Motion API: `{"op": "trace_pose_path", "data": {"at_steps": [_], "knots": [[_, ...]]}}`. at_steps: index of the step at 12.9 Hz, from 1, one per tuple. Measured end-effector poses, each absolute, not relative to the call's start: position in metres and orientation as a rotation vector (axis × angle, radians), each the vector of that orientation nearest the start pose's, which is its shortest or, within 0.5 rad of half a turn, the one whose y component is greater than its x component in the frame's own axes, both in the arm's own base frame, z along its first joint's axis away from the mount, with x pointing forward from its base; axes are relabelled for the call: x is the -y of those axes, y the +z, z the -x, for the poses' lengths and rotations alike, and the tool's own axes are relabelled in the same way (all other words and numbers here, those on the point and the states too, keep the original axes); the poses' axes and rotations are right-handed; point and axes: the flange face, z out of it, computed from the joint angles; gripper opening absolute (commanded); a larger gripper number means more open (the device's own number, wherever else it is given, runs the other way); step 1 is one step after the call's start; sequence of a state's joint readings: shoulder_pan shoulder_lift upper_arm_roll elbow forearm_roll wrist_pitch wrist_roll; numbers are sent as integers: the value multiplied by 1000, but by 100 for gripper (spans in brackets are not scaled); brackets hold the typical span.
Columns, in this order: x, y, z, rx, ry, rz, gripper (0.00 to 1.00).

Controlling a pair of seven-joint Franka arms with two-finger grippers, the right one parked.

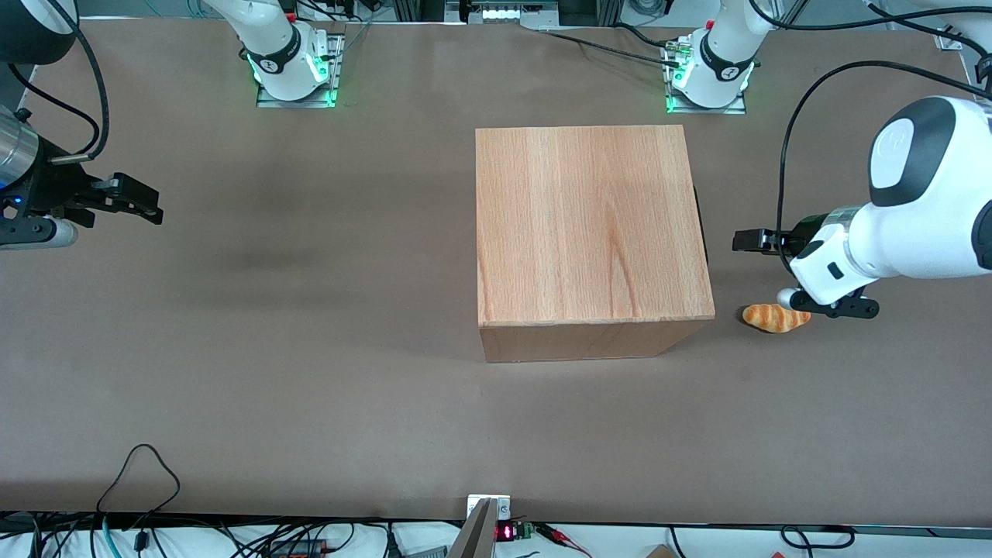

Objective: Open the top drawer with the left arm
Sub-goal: 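Move the left gripper toward the black drawer handle on the cabinet, then align the open left gripper around the black drawer handle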

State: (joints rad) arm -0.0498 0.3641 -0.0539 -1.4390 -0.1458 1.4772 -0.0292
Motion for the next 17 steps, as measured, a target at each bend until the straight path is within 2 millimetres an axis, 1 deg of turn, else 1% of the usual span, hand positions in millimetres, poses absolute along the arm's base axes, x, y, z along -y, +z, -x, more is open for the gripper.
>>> {"op": "trace_pose_path", "data": {"at_steps": [5,10,17], "knots": [[81,448,-630,-90,570,3270,100],[84,429,-624,-79,635,3281,100],[90,421,-620,-78,677,3299,100]]}}
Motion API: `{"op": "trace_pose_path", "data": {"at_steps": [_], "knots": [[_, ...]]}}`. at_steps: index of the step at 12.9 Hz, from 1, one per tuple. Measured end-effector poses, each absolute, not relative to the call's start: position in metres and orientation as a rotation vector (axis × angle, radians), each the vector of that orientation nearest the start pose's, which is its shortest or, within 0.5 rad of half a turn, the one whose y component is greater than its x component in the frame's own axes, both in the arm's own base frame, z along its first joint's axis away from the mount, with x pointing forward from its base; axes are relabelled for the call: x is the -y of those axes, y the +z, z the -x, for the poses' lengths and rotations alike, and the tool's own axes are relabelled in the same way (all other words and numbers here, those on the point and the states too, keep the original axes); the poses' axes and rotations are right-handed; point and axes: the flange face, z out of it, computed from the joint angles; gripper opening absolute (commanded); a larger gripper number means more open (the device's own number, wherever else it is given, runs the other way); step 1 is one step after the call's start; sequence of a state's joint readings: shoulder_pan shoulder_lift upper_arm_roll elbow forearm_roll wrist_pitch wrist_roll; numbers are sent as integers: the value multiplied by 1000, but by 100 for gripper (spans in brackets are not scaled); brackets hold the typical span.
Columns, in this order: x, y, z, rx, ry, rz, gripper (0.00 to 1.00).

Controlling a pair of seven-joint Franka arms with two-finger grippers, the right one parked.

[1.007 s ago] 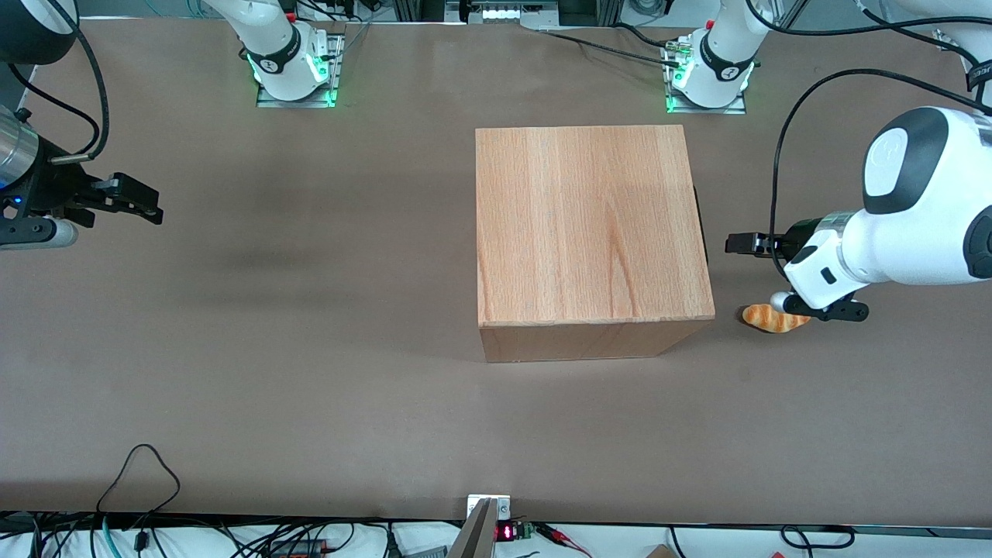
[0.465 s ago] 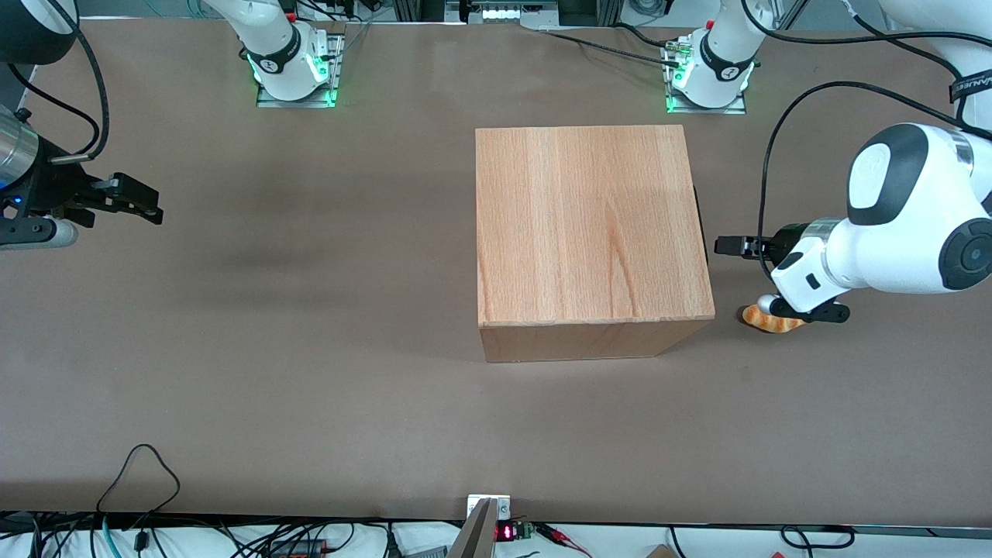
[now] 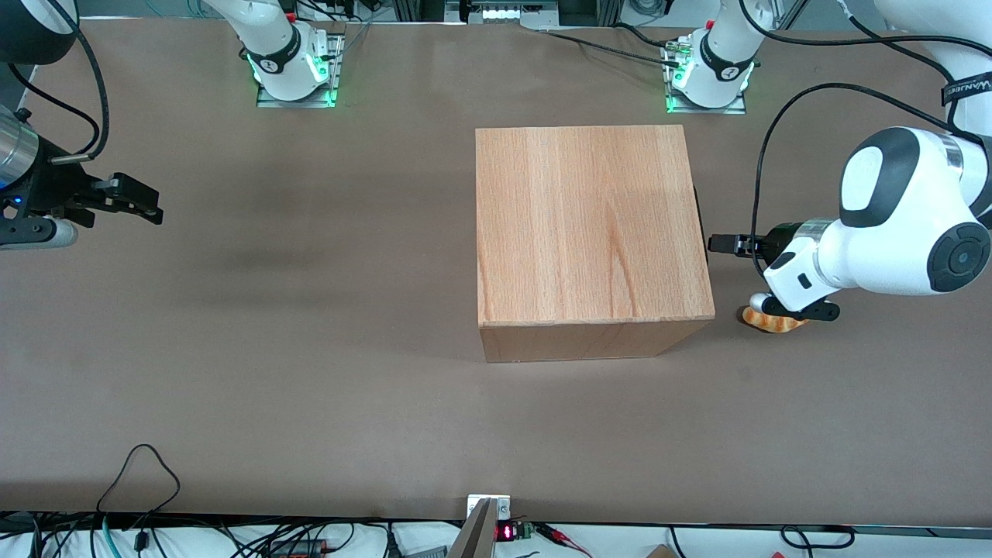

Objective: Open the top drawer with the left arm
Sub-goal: 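Align the open left gripper around the black drawer handle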

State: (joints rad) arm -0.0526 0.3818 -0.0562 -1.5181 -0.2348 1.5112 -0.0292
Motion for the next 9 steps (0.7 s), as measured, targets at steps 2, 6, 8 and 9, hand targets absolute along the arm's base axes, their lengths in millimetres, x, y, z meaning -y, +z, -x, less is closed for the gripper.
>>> {"op": "trace_pose_path", "data": {"at_steps": [2,6,8,9], "knots": [[91,418,-619,-75,693,3305,100],[92,415,-617,-70,709,3314,100],[92,414,-617,-69,708,3314,100],[91,413,-618,-65,701,3315,100]]}}
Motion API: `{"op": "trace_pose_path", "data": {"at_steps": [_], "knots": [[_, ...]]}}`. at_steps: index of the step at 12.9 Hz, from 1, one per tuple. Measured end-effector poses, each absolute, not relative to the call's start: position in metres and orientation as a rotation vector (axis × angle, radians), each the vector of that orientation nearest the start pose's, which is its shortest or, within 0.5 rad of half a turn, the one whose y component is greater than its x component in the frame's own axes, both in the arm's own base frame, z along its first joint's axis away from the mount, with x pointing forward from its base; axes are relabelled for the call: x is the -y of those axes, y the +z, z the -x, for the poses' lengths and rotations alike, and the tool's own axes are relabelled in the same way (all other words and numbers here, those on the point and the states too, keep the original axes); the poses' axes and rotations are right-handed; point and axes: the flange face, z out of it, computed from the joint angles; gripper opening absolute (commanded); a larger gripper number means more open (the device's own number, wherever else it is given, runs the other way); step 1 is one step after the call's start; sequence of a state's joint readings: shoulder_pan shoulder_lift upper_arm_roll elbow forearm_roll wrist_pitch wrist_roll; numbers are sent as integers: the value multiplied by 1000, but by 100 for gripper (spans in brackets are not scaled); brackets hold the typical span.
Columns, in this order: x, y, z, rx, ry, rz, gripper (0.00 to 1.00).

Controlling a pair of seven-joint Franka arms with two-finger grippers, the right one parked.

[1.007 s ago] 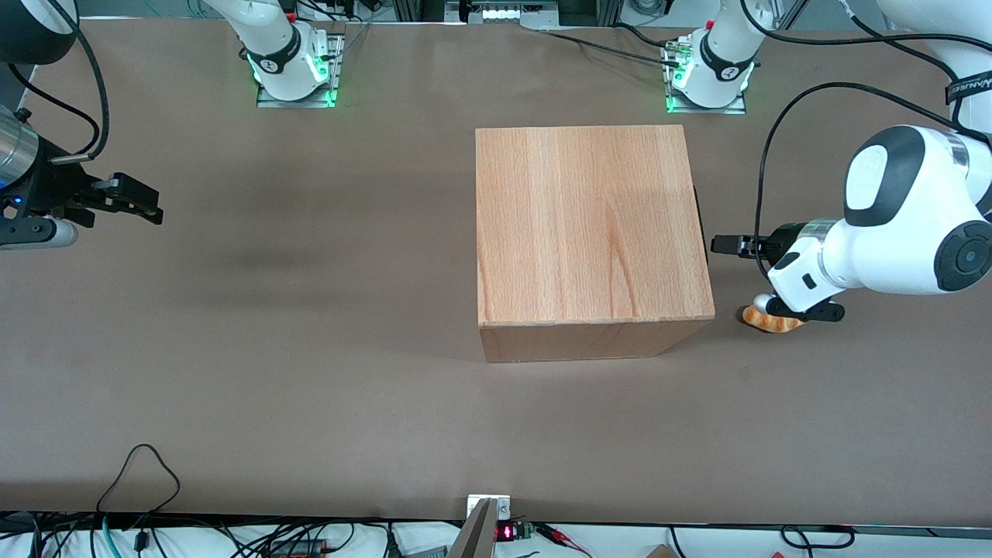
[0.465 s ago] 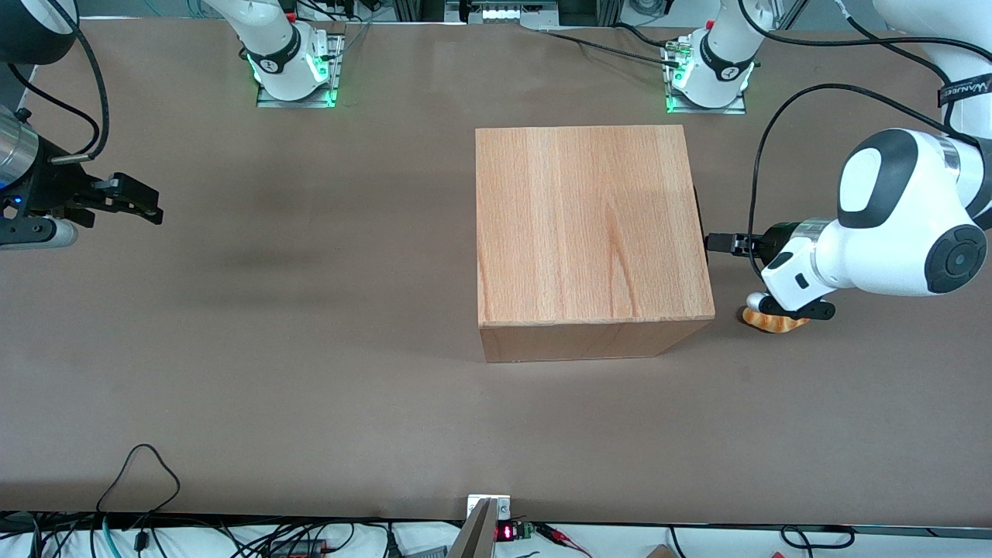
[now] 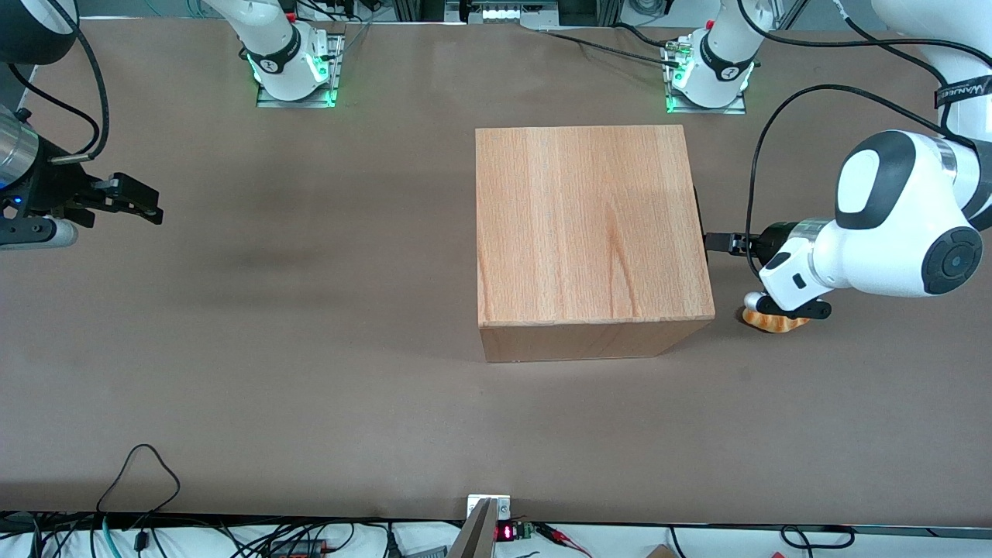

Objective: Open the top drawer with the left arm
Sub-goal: 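Align the open left gripper around the black drawer handle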

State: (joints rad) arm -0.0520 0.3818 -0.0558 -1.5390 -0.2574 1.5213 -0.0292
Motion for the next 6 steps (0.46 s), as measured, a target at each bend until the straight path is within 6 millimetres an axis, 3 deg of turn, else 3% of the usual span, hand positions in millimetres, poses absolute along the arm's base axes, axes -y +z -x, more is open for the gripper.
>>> {"op": "trace_pose_path", "data": {"at_steps": [6], "knots": [[87,407,-618,-48,700,3316,100]]}}
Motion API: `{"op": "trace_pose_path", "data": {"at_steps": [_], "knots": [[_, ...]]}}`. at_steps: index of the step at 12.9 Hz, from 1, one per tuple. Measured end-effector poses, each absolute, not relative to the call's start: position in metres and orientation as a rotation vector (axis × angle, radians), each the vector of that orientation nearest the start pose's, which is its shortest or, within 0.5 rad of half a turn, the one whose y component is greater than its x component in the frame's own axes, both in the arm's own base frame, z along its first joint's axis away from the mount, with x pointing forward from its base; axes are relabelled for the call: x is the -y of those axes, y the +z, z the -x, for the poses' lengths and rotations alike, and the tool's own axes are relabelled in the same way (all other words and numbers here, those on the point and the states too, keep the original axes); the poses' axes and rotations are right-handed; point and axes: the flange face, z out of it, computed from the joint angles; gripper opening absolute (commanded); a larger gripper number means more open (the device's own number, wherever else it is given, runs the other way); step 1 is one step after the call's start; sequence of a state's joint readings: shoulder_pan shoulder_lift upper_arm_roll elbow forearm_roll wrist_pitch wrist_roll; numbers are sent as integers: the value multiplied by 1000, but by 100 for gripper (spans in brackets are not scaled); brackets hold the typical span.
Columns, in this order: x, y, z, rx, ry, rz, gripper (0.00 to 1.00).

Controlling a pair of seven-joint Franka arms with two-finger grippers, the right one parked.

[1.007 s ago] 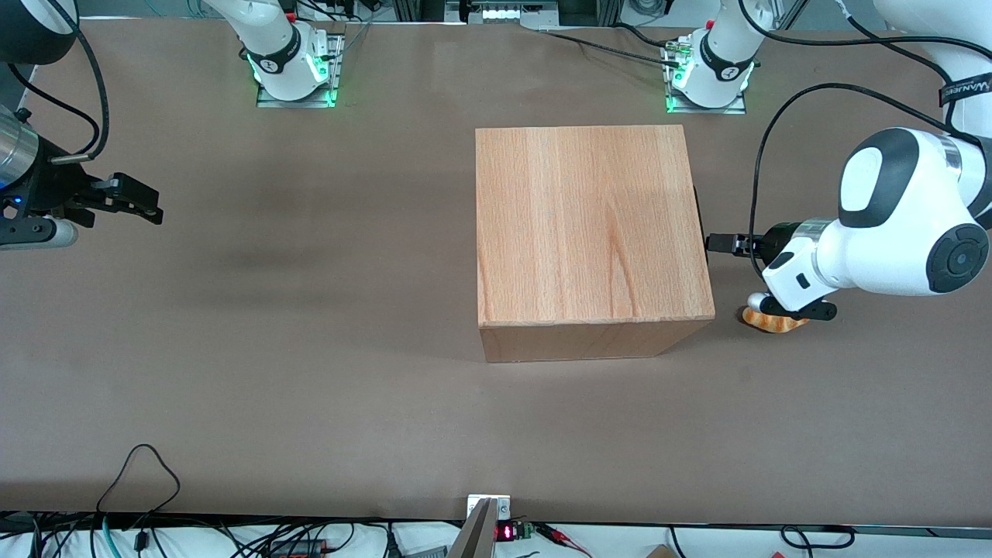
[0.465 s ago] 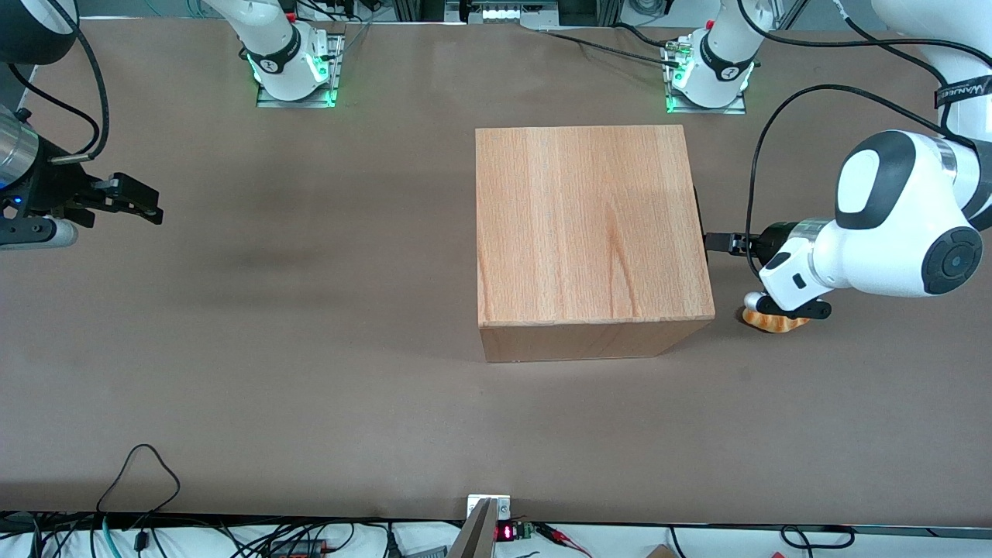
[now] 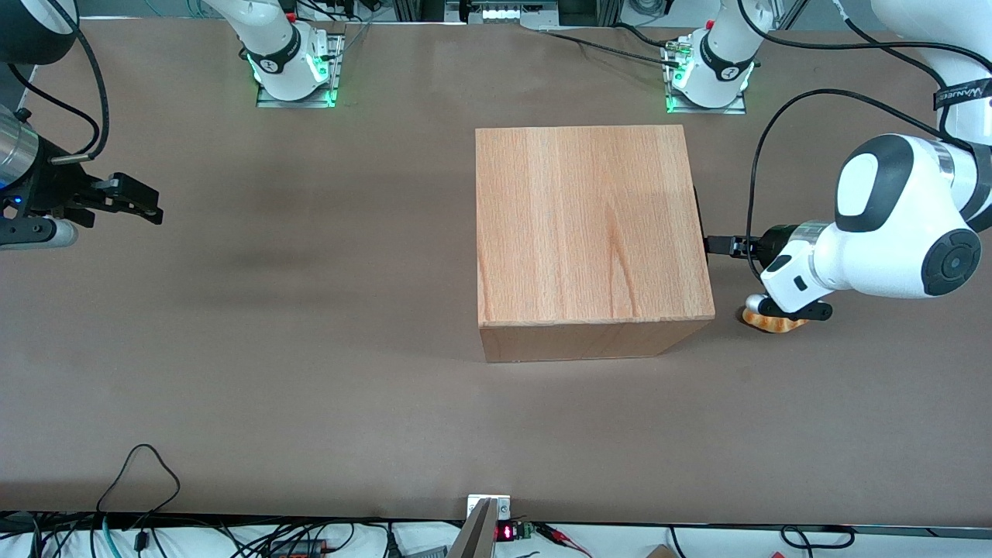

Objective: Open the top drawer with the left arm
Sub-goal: 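Align the open left gripper around the black drawer handle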

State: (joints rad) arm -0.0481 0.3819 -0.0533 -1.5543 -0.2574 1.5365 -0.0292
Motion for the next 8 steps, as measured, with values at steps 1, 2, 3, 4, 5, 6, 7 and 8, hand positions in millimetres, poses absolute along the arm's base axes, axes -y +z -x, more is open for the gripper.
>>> {"op": "trace_pose_path", "data": {"at_steps": [1,2,3,4,5,6,7,8], "knots": [[87,407,-618,-48,700,3316,100],[87,406,-618,-47,701,3316,100],[87,406,-617,-46,704,3316,100],[87,405,-617,-44,709,3318,100],[87,404,-616,-38,716,3328,100],[87,403,-616,-32,722,3334,100],[86,402,-616,-29,726,3335,100],[86,401,-616,-25,729,3339,100]]}}
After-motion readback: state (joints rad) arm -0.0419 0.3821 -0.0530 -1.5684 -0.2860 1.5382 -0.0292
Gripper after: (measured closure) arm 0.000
